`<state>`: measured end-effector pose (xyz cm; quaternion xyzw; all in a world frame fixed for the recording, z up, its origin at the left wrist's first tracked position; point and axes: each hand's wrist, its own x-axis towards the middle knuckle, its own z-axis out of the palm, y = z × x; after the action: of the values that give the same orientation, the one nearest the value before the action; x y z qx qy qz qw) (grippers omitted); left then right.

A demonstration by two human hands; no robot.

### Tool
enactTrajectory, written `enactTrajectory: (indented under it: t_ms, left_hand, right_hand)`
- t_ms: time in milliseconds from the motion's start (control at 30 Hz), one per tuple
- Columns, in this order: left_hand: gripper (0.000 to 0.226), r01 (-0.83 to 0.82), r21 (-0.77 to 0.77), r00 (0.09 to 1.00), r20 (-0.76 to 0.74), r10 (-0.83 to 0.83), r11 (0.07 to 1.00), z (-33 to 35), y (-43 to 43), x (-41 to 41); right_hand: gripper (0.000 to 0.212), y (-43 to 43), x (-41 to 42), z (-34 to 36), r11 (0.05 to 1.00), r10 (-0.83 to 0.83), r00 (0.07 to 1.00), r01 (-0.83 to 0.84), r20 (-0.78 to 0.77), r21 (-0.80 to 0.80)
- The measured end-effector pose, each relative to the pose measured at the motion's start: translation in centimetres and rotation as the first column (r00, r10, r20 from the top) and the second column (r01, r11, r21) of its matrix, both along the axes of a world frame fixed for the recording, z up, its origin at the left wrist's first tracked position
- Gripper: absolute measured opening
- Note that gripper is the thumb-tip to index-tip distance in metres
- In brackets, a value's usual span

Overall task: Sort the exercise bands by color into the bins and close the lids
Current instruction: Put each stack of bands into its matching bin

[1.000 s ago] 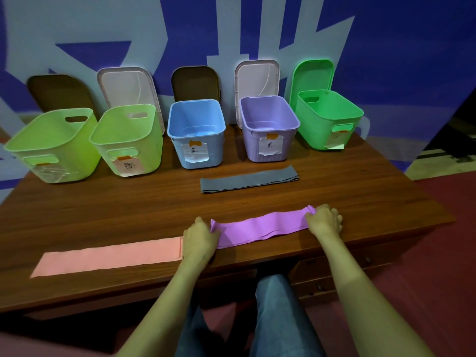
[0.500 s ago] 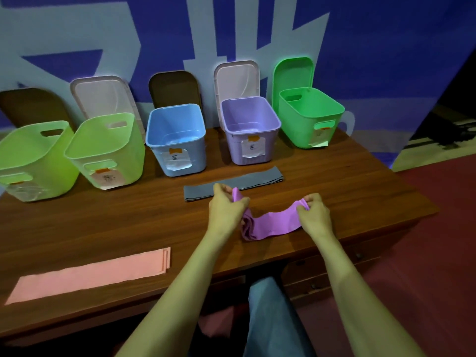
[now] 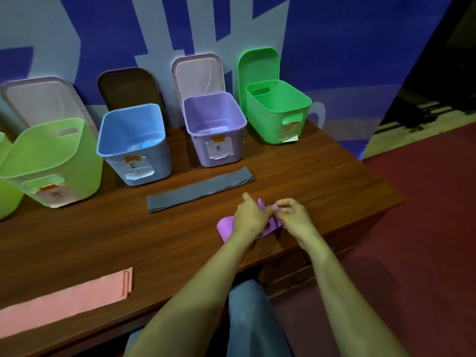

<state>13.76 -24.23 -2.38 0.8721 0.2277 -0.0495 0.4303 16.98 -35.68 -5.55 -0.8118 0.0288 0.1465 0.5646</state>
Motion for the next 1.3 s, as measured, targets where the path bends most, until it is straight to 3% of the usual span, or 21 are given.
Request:
enactTrajectory:
  t_ms: [133, 233, 300, 333, 400, 467, 533, 633, 733, 900, 967, 1067, 1167, 1300]
  left_hand:
    - [0.064, 0.014, -0.075, 1.000, -0.021, -0.016, 0.997, -0.4, 0.0, 0.1]
    - [0.031, 0.072, -0.100, 0.997, -0.017, -0.074, 0.992, -0.6, 0.8, -0.1]
    - [0.022, 0.115, -0.094, 0.992, -0.031, -0.118, 0.989, -0.4, 1.5, -0.5]
    - [0.024, 0.131, -0.064, 0.991, -0.024, -0.133, 0.989, -0.3, 1.9, -0.9]
    - [0.026, 0.127, 0.154, 0.991, 0.027, -0.133, 0.980, -0.3, 3.2, -1.9]
    - [0.020, 0.036, 0.307, 0.992, 0.101, -0.070, 0.951, -1.0, 4.6, -3.2]
    - [0.035, -0.070, 0.293, 0.991, 0.132, 0.032, 0.954, -1.8, 5.5, -4.5]
    - [0.066, -0.160, 0.220, 0.987, 0.035, 0.156, 0.962, -2.4, 5.4, -5.7]
    - [0.076, -0.195, 0.259, 0.978, -0.015, 0.206, 0.946, -2.9, 4.7, -5.8]
    - [0.079, -0.198, 0.188, 0.966, -0.127, 0.224, 0.962, -3.1, 4.2, -5.7]
    - [0.061, -0.197, 0.024, 0.979, -0.041, 0.198, 0.980, -3.3, 4.2, -5.9]
    - [0.043, -0.168, -0.229, 0.943, 0.246, 0.224, 0.959, -3.1, 4.7, -7.2]
    - [0.045, -0.111, -0.234, 0.858, 0.468, 0.212, 0.966, -3.1, 6.1, -8.7]
    - [0.058, -0.064, -0.168, 0.867, 0.478, 0.138, 0.984, -4.2, 8.5, -9.8]
  right_hand:
    - [0.026, -0.2, 0.2, 0.0, 0.999, 0.020, 1.000, -0.020, -0.013, -0.026]
    - [0.051, -0.1, 0.4, 0.0, 0.995, 0.015, 1.000, -0.016, -0.009, -0.099]
    - [0.043, 0.1, 0.4, 0.3, 0.984, 0.054, 0.998, -0.050, 0.023, -0.174]
    - [0.039, 0.1, 0.5, 0.1, 0.977, 0.076, 0.996, -0.064, 0.051, -0.205]
    - [0.035, 0.4, 0.5, -0.1, 0.964, 0.098, 0.992, -0.076, 0.078, -0.254]
    - [0.032, 0.8, 0.3, -0.1, 0.957, 0.108, 0.991, -0.082, 0.078, -0.277]
    - [0.034, 1.1, 0.1, -0.2, 0.948, 0.128, 0.988, -0.097, 0.084, -0.302]
    - [0.044, 1.4, -0.1, -0.2, 0.923, 0.199, 0.976, -0.157, 0.087, -0.350]
    - [0.050, 1.4, -0.3, -0.1, 0.916, 0.245, 0.967, -0.206, 0.073, -0.344]
    - [0.053, 1.1, -0.8, -0.2, 0.939, 0.240, 0.966, -0.205, 0.097, -0.277]
    - [0.051, 1.1, -1.2, -0.3, 0.959, 0.233, 0.964, -0.206, 0.130, -0.193]
    - [0.049, 1.5, -2.0, 0.1, 0.976, 0.215, 0.946, -0.214, 0.241, -0.032]
    - [0.047, 2.5, -2.8, 0.4, 0.968, 0.193, 0.925, -0.235, 0.328, 0.092]
    - [0.051, 3.4, -3.4, -1.0, 0.933, 0.334, 0.871, -0.360, 0.360, 0.006]
